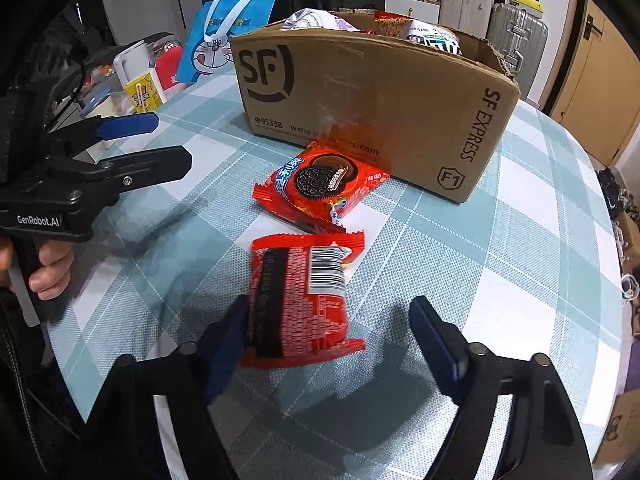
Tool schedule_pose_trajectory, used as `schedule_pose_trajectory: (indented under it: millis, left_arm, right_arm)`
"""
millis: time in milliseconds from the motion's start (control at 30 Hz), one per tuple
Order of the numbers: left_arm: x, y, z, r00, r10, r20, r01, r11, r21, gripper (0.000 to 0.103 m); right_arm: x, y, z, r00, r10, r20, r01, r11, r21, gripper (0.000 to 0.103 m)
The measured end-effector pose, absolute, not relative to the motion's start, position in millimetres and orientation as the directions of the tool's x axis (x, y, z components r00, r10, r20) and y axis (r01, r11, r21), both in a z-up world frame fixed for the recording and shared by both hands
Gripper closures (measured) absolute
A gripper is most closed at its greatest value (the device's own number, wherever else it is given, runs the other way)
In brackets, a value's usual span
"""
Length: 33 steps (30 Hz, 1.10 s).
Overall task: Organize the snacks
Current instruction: 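Grasp the red wafer pack with the right tool, then grasp the red Oreo pack with the left tool while the right tool holds its pack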
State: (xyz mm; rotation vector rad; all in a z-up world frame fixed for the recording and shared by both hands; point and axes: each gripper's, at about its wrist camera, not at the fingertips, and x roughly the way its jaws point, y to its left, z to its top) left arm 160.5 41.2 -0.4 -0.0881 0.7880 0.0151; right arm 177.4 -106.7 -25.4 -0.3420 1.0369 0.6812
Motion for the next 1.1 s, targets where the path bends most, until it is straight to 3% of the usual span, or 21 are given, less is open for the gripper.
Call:
schedule_pose_trajectory:
  millis: [433,867,1100]
  left_arm:
    - [161.4,37.2,-3.2,0.7,-0.022,-0.713,-0.036,0.997,-0.065,0.001]
    - [162.1,38.9,-4.0,0.697,-0.043,-0.716,-0.036,0.995,-0.094,0.001]
    - [166.5,31.5,-7.4,0.689,-0.06,-0.722,-0.027,0.994,-0.109,0.001]
  right_arm:
    - [168.5,-101.3,-22.1,0.315,0.401,-0.86,-0.71,0.701,0.066,0.056]
    - [164.6,-117.2,3.7,0.369,0.455,-0.811,-0.715,0.696,0.065,0.058]
    - [177.7,-144.1,24.7,0.464,0.464,-0.755,-0.623,0.776,0.094,0.058]
